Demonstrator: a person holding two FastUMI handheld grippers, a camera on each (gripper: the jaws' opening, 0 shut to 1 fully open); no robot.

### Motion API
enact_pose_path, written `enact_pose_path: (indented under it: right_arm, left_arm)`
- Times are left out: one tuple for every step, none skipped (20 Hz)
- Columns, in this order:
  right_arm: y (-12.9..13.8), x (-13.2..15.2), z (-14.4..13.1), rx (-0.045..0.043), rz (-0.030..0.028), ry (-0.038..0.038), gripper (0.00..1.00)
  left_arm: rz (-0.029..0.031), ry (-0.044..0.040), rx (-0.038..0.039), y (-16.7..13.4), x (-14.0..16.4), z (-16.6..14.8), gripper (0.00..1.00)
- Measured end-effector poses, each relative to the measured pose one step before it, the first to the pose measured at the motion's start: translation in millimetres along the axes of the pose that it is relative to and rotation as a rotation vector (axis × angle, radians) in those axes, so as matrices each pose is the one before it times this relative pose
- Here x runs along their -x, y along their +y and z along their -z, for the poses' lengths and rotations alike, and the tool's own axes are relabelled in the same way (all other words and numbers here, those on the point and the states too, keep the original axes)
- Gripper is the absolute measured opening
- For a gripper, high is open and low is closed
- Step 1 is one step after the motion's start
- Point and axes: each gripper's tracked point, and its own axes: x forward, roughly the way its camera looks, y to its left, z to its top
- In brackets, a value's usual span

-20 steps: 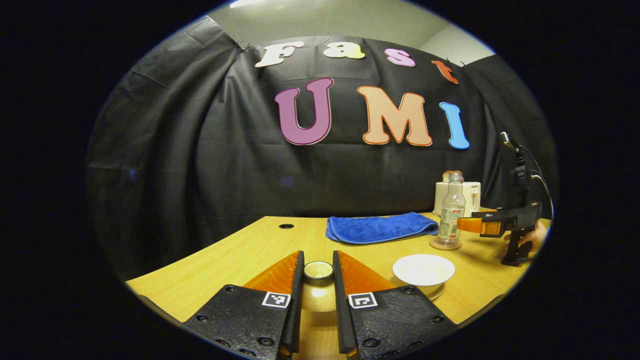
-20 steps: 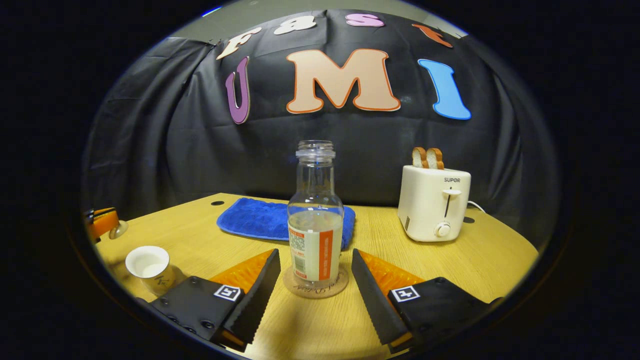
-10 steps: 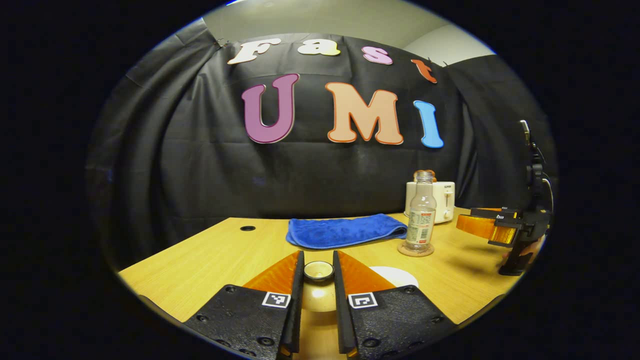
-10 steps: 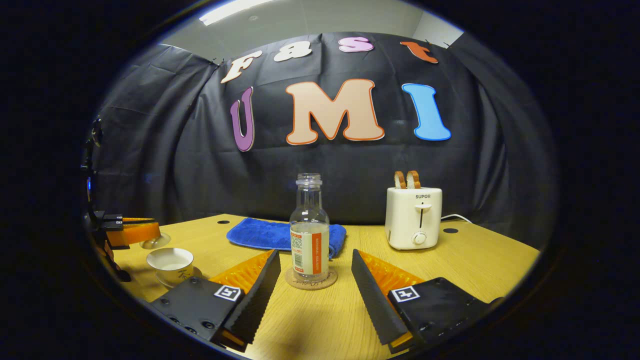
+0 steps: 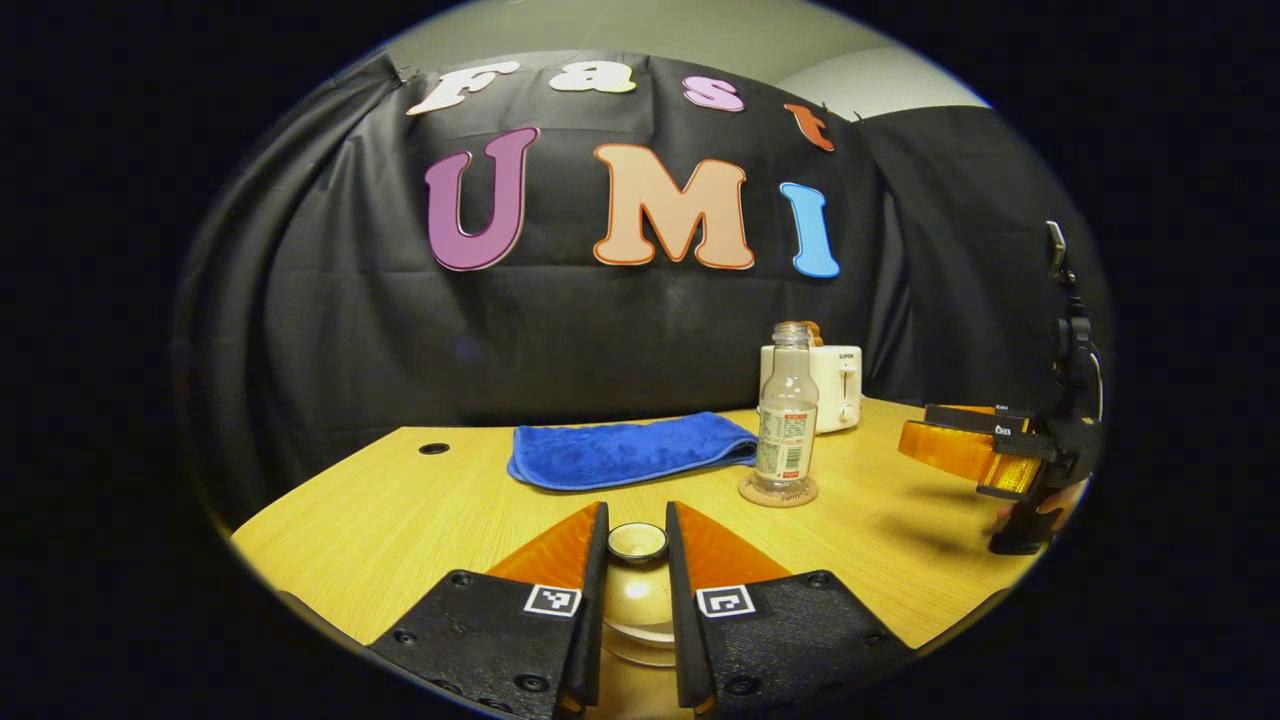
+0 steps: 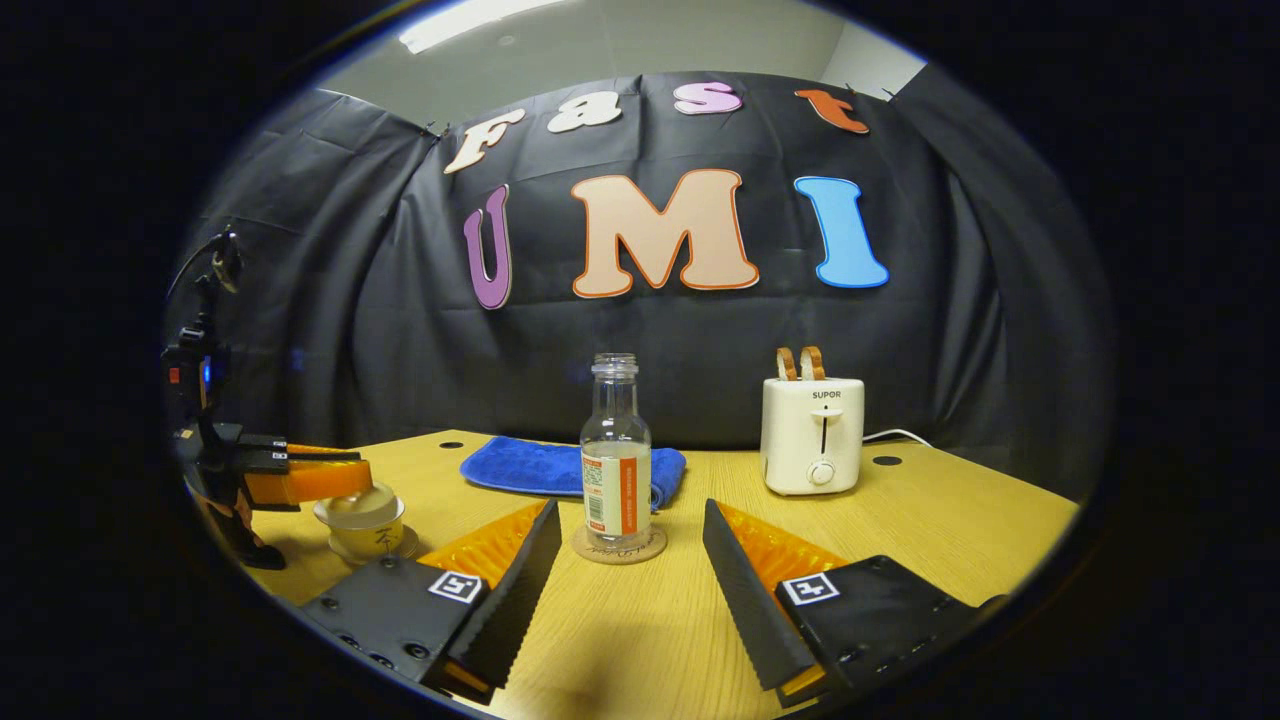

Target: Open the teacup lid with one hand, grasp the water bottle and pour water into the teacup with the other hand; after pouring, place the water bottle on the coaster and then close the teacup lid.

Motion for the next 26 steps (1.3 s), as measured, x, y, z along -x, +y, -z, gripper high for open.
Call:
enact_pose_path:
  right_arm:
    - [0.32, 0.35, 0.2, -0.00009, -0.00253, -0.0002, 0.92]
    - [0.16, 1.31, 0.0, 0.00003, -0.00116, 0.00032, 0.92]
    - [0.2, 1.2, -0.5, -0.00026, -0.00101, -0.00015, 0.92]
    - [0.17, 0.19, 0.07, 0.00004, -0.00073, -0.00025, 0.92]
    - [-0.49, 0.2, 0.09, 0.00006, 0.00076, 0.00005, 0.87]
    - [-0.12, -0.21, 0.26, -0.00017, 0.00044, -0.00003, 0.87]
    - [-0.12, -0.11, -0.4, 0.00036, 0.0, -0.00039, 0.92]
    - [-0.2, -0.05, 0.52, -0.00019, 0.0002, -0.00032, 0.87]
    - [0.27, 0.24, -0.43, -0.00015, 0.00013, 0.00014, 0.92]
    - [0.08, 0.05, 0.24, 0.00029, -0.00014, -0.00011, 0.87]
    - [-0.2, -0.07, -0.12, -0.00027, 0.00013, 0.00021, 0.92]
    - [0.09, 0.14, 0.09, 0.00007, 0.00004, 0.00005, 0.92]
    - [-0.06, -0.16, -0.34, 0.00036, 0.00003, -0.00032, 0.92]
    - [-0.5, -0.07, 0.59, -0.00003, 0.00195, 0.00048, 0.87]
    - [-0.67, -0.14, -0.37, -0.00015, 0.00252, -0.00019, 0.87]
    - [-0.34, 0.72, -0.08, 0.00024, 0.00352, -0.00054, 0.92]
    - [-0.69, -0.24, -0.41, -0.00037, 0.0039, -0.00137, 0.92]
    - [-0.14, 0.67, 0.41, 0.00045, 0.00158, 0.00035, 0.88]
    - [-0.39, 0.41, -0.47, -0.00033, 0.00064, 0.00052, 0.87]
    - [-0.18, 0.21, 0.22, 0.00031, 0.00129, -0.00043, 0.87]
    - [0.01, -0.07, -0.33, -0.00016, 0.00273, -0.00031, 0.87]
    - [-1.09, -0.1, 0.34, 0.00043, 0.0036, -0.00004, 0.92]
    - [-0.63, 0.21, -0.41, -0.0002, 0.00253, -0.00017, 0.92]
    - [-0.57, 0.14, 0.58, 0.00048, 0.003, -0.00018, 0.92]
    - [-0.58, 0.15, -0.4, -0.00012, 0.00333, 0.0002, 0.92]
    - [-0.76, 0.91, 0.16, 0.00006, 0.00156, -0.00035, 0.87]
  left_arm:
    - [0.01327, 0.0105, -0.00268, -2.65, -0.67, 0.86, 0.27]
    - [0.00818, 0.00313, -0.00225, -2.02, 0.1, 0.71, 0.27]
    - [0.00952, 0.00104, 0.00054, -1.81, 0.04, -0.1, 0.28]
    - [0.0126, 0.00073, 0.00311, -2.07, 0.41, -0.31, 0.29]
    - [0.01297, 0.00249, 0.00255, -3.46, 0.26, 0.01, 0.27]
    - [0.01425, 0.00788, 0.00279, -4.35, -0.54, 2.68, 0.27]
    - [0.00476, 0.00893, -0.00137, -2.18, 1.05, 1.27, 0.27]
    - [-0.00021, 0.0011, -0.00031, 0.8, 1.26, -0.37, 0.27]
    - [0.00018, -0.00219, 0.00217, -0.37, 0.57, -0.54, 0.27]
    - [-0.00136, -0.00337, 0.00245, -0.14, 0.48, -0.64, 0.27]
    - [-0.00009, -0.00179, 0.00215, -0.32, 0.39, 0.07, 0.28]
    - [-0.00135, -0.00296, -0.00013, 0.02, 0.51, -0.15, 0.29]
    - [-0.00364, -0.00487, 0.00039, 0.05, 1.38, -1.41, 0.29]
    - [-0.00684, -0.0051, 0.00307, 1.33, 1.5, -0.14, 0.28]
    - [-0.00724, -0.00529, 0.00283, 1.32, 1.65, -1.1, 0.28]
    - [-0.00909, -0.01136, 0.0041, 0.86, 1.3, -0.74, 0.28]
    - [-0.0075, -0.01565, 0.00045, 1.33, 1.02, -3.46, 0.29]
    - [0.00023, -0.01084, -0.00118, -1.14, 1.05, -1.34, 0.32]
    - [-0.00241, -0.00524, -0.00203, -0.23, 0.28, -0.22, 0.32]
    - [-0.00332, -0.00222, 0.00044, 1.07, -0.1, 0.33, 0.33]
    - [-0.00527, -0.00746, 0.00163, 1.09, 1.11, -2.11, 0.34]
    - [-0.00643, -0.01021, 0.00247, 1.2, 1.3, -0.99, 0.35]
    - [-0.00511, -0.00844, -0.00597, 0.27, 2.45, -1.86, 0.36]
    - [-0.00817, -0.01368, -0.00382, 0.51, 2.57, -2.09, 0.47]
    - [-0.00672, -0.01662, -0.00144, 2.2, 3.15, -2.92, 0.53]
    - [-0.00824, 0.00478, -0.00112, 2.06, 1.96, 0.57, 0.63]
